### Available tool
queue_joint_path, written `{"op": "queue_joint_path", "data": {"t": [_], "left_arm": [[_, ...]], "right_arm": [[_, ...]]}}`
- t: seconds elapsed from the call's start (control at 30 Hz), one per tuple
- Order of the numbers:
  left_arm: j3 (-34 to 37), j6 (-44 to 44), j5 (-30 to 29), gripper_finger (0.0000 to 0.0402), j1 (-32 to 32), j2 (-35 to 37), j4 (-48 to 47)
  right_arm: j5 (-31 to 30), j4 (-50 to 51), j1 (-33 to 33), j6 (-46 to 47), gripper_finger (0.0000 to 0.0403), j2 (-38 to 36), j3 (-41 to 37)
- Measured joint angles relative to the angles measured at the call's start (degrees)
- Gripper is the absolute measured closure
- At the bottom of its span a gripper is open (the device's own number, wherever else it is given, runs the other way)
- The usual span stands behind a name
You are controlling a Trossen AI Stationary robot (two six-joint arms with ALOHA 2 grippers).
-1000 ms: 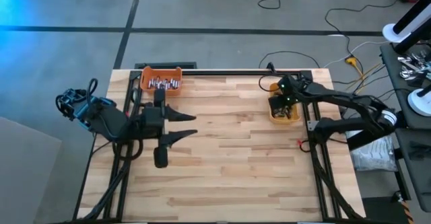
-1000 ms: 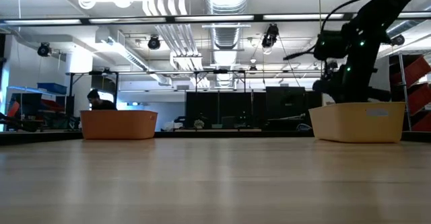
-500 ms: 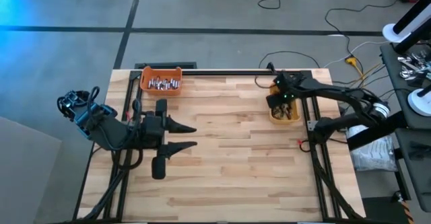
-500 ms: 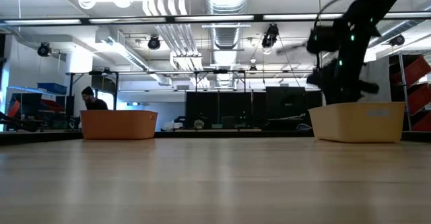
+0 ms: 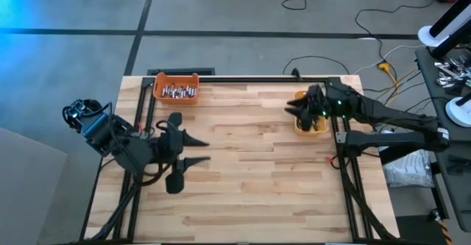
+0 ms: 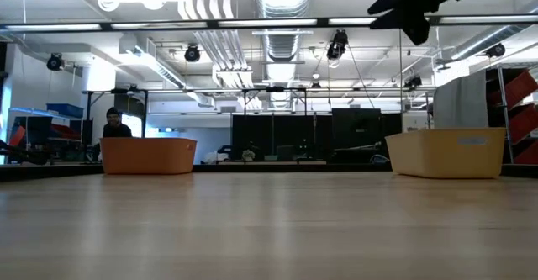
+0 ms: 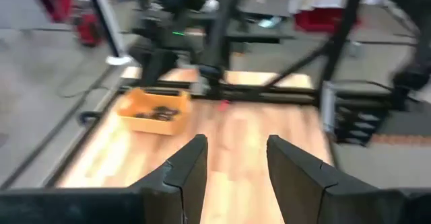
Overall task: Sort batteries
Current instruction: Return to Home Position
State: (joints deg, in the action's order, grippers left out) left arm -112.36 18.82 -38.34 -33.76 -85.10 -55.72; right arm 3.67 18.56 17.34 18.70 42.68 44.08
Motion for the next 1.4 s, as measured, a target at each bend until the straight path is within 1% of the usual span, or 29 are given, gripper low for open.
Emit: {"op": "queue_joint_path", "data": {"t": [0.07,0.17,0.27,0.33,0.43,0.47,0.57,0.67,0.8,0.9,1.03,1.13,1.23,1.33,1.37,1.4], "left_arm": [[0.0,-0.8,-2.33,0.0267,0.64,0.2,0.01],[0.0,-3.6,-5.51,0.0267,1.59,0.46,0.0],[0.0,-3.38,-8.26,0.0267,3.07,0.48,-0.08],[0.0,0.13,-7.8,0.0267,4.72,0.55,-1.11],[0.0,4.25,-6.31,0.0267,6.03,0.7,-3.2],[0.0,4.77,-6.31,0.0267,5.99,0.72,-4.01],[0.0,5.52,-6.73,0.0267,6.1,1.05,-6.81],[0.18,6.65,-6.64,0.0267,7.61,2.06,-8.7],[2.97,6.57,-2.42,0.0267,10.57,4.13,-7.12],[8.75,5.86,0.04,0.0267,12.49,6.59,-3.76],[19.91,5.8,0.36,0.0267,14.35,11.93,2.88],[29.66,4.74,0.41,0.0267,15.43,17.22,10.04],[39.36,0.83,0.42,0.0267,16.23,22.92,19.79],[47.99,-1.2,0.4,0.0267,16.46,28.8,28.41],[50.72,-1.28,0.4,0.0267,16.46,30.78,30.71],[53.24,-1.29,0.43,0.0267,16.46,32.73,32.87]], "right_arm": [[-0.06,0.21,-3.47,1.67,0.0269,-0.93,-0.16],[0.37,-2.68,-7.65,4.18,0.0292,-1.21,-0.18],[0.35,-4.94,-9.87,-2.22,0.0317,-1.23,-0.18],[-0.53,-5.83,-11.12,-7.88,0.034,-1.6,-0.18],[-1.92,-5.98,-12.36,-13.2,0.038,-3.63,-0.18],[-2.16,-5.93,-12.62,-14.65,0.0386,-4.81,-0.18],[-2.18,-6.03,-12.85,-17.58,0.039,-9.8,-0.59],[-2.19,-7.09,-12.85,-18.61,0.039,-16.3,-2.46],[-2.71,-13.76,-12.85,-18.76,0.039,-24.6,-7.34],[-7.29,-16.36,-12.85,-15.39,0.039,-29.63,-10.71],[-14.21,-14.11,-12.83,-4.63,0.039,-33.37,-14.62],[-14.19,-9.9,-12.83,-0.52,0.039,-35.47,-16.06],[-15.01,-7.73,-12.83,3.62,0.039,-35.64,-17.15],[-18.24,-8.46,-12.83,2.88,0.039,-35.2,-17.5],[-18.8,-8.99,-12.81,1.25,0.039,-35.17,-17.84],[-17.84,-9.76,-12.8,-1.71,0.039,-35.18,-18.28]]}}
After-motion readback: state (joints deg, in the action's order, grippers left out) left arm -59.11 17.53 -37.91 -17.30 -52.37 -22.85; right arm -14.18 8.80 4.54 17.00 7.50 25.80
